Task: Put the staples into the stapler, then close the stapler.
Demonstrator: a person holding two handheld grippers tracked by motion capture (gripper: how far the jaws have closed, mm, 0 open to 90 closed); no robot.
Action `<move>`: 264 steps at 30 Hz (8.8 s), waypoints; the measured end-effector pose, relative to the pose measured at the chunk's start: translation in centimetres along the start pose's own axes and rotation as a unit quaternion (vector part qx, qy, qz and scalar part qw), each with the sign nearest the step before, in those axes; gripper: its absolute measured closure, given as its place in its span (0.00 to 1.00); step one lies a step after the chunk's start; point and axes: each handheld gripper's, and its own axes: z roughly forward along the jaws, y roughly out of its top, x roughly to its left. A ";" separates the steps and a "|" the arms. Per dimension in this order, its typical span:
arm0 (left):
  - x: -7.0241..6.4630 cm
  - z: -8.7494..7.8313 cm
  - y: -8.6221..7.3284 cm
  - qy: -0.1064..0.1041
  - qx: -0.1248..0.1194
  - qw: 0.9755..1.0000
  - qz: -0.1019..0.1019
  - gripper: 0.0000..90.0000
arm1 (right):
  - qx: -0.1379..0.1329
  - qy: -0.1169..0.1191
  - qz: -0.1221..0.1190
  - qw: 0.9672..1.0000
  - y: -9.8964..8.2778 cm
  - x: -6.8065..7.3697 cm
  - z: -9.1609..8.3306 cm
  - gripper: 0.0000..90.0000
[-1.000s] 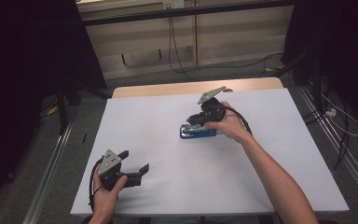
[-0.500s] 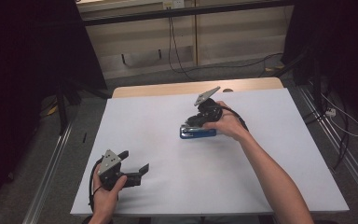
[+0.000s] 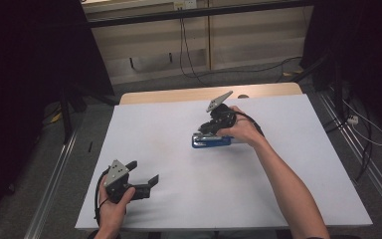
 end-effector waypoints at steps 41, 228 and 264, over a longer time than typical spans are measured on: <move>0.1 0.0 0.0 0.000 0.000 1.000 -0.003 0.05 | 0.046 0.031 -0.110 0.992 0.6 -0.2 1.2 0.88; 0.4 0.5 0.0 0.003 0.009 1.000 -0.012 0.05 | -0.185 -0.276 0.171 0.927 -12.5 6.1 -10.1 0.05; 0.2 5.7 3.0 -0.006 0.012 1.000 0.019 0.09 | -0.141 -0.269 0.177 0.936 -14.6 5.6 -10.2 0.31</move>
